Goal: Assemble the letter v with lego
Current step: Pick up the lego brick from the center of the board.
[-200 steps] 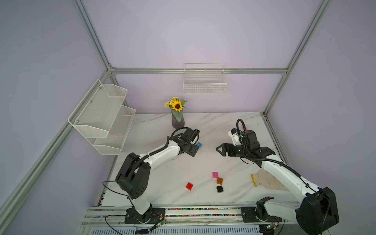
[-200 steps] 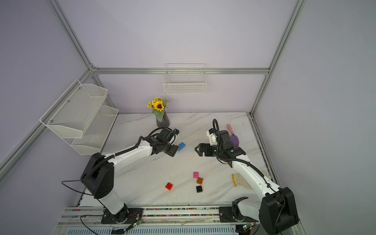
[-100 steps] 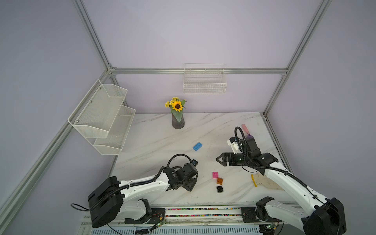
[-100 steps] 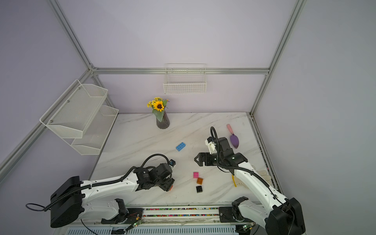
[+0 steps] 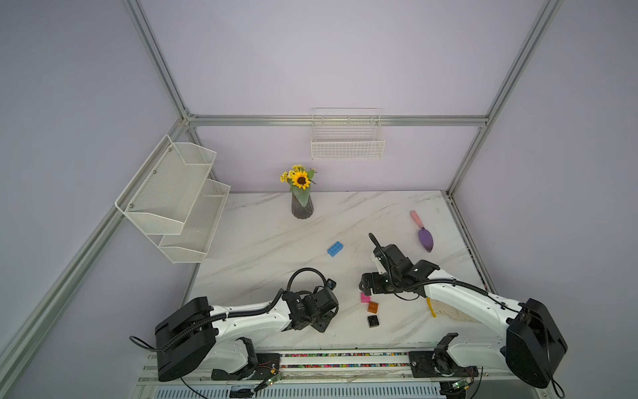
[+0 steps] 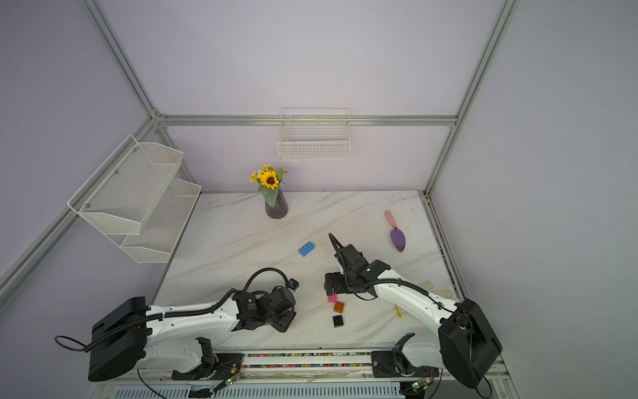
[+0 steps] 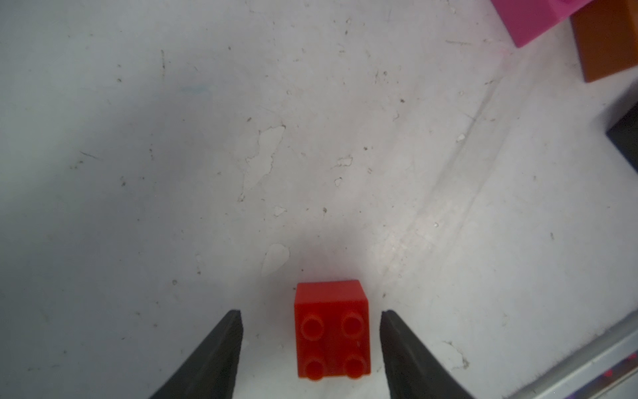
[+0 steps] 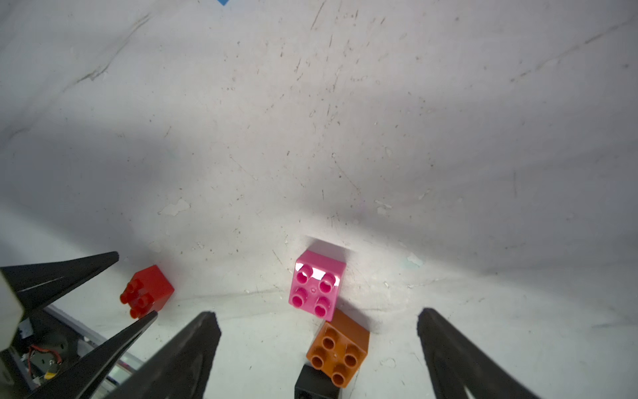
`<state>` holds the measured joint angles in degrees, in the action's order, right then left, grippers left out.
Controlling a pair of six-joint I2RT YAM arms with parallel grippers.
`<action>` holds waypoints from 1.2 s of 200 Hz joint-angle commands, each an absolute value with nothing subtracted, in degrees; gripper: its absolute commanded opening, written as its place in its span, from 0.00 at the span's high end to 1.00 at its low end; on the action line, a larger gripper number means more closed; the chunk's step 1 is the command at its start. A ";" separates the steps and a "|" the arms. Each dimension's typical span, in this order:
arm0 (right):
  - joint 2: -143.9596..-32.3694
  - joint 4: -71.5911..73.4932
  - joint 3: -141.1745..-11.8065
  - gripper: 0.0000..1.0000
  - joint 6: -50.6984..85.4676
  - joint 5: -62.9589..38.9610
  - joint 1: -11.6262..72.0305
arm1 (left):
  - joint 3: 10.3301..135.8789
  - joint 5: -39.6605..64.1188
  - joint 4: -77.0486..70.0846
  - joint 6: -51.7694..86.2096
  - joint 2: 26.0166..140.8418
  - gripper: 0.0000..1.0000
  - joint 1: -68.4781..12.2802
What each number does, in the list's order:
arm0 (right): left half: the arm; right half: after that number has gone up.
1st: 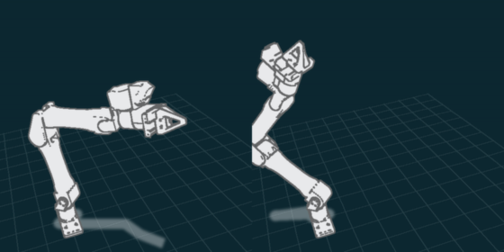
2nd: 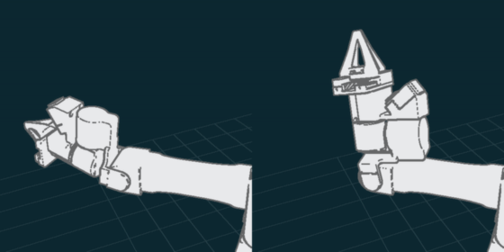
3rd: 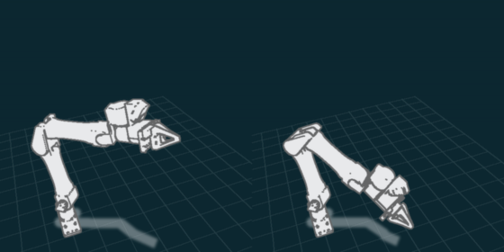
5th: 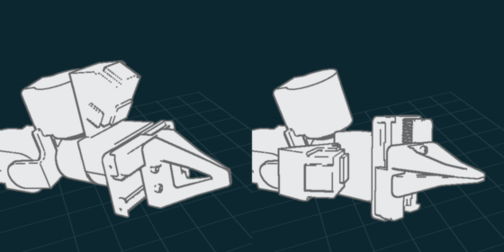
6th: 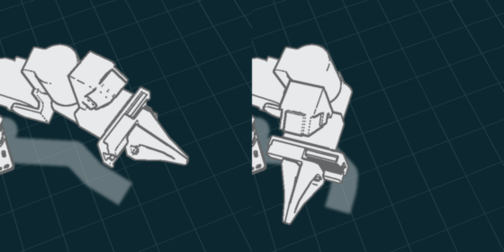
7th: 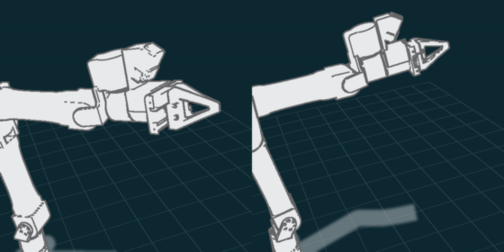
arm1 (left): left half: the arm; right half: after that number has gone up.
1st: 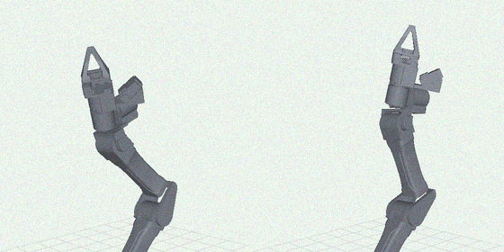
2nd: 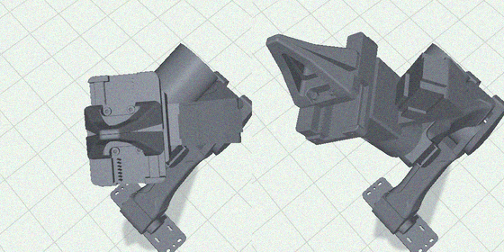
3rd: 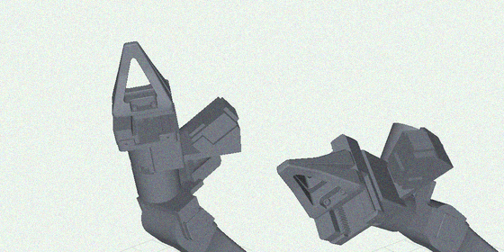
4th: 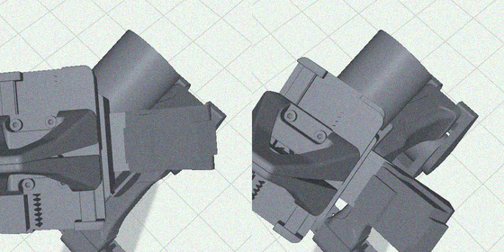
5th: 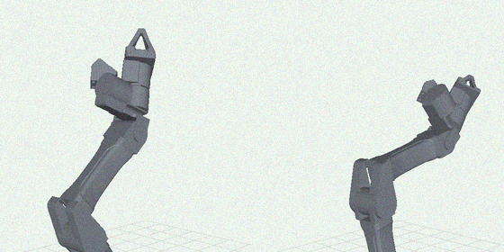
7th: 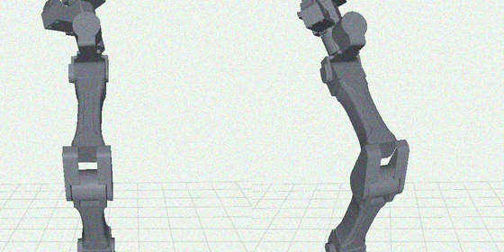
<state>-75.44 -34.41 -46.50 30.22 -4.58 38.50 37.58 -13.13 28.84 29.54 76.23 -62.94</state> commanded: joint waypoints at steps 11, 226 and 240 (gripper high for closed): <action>-78.13 -34.23 -47.55 0.10 34.93 1.37 42.36 | 36.64 -15.82 26.82 31.55 76.21 0.36 -64.11; -89.54 -31.46 -49.13 0.31 44.36 9.20 49.56 | 36.85 -15.38 23.99 31.02 80.42 0.62 -64.51; -89.73 -31.64 -49.20 0.34 44.79 9.40 49.67 | 36.67 -15.47 24.06 31.11 80.42 0.63 -64.52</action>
